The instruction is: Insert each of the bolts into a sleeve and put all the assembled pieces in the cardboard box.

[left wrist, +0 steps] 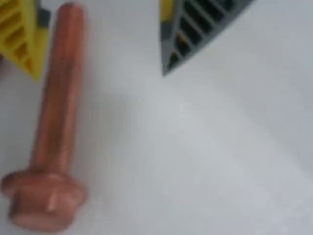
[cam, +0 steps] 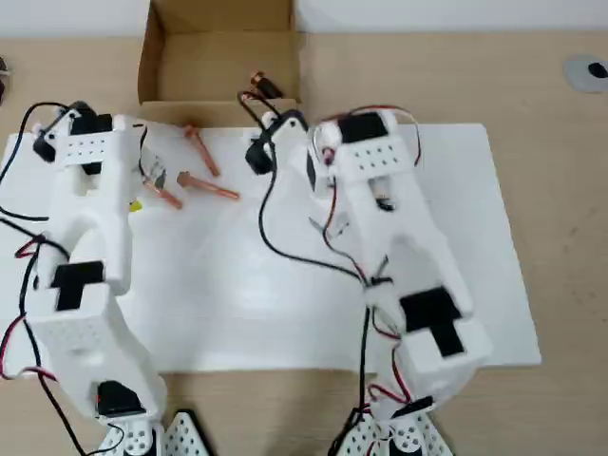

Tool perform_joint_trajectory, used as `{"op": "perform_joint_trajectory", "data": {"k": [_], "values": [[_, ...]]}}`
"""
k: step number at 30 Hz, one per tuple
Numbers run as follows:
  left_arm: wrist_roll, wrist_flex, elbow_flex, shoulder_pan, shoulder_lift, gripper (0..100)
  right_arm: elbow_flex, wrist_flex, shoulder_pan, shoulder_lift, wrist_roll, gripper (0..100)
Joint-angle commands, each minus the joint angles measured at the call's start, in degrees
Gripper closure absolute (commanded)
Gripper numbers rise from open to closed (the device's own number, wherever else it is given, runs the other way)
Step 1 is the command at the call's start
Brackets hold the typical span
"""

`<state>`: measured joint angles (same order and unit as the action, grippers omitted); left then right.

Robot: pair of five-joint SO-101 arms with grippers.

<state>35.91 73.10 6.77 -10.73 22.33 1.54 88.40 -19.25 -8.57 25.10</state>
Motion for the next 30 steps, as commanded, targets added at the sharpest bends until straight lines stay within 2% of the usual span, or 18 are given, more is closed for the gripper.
{"op": "perform_joint_trajectory", "data": {"k": [1,5,8,12,15,18,23,30], "values": [[2.7,-0.5,3.9,2.1,-1.0,82,7.9,-9.2,-0.7,5.7,0.4,53.7],[2.5,1.4,3.1,3.8,-3.2,82,14.4,-19.3,-0.7,6.5,-1.2,53.7],[1.3,4.0,3.2,3.6,-6.0,82,15.5,-21.8,0.9,5.8,-1.9,53.7],[-6.9,4.5,2.0,3.6,-10.6,82,11.7,-24.6,3.6,3.9,-12.5,53.7],[-8.6,4.4,0.3,3.5,-13.7,82,8.0,-26.9,4.4,2.2,-21.1,53.7],[-9.2,0.6,-3.5,3.6,-14.4,82,6.9,-28.2,4.5,-0.7,-25.4,53.7],[-7.8,-8.5,-14.3,7.6,-15.0,82,6.9,-30.2,3.5,-3.3,-26.1,53.7],[-7.2,-9.2,-15.5,8.9,-15.0,82,9.4,-34.8,3.3,-3.4,-26.2,53.7]]}}
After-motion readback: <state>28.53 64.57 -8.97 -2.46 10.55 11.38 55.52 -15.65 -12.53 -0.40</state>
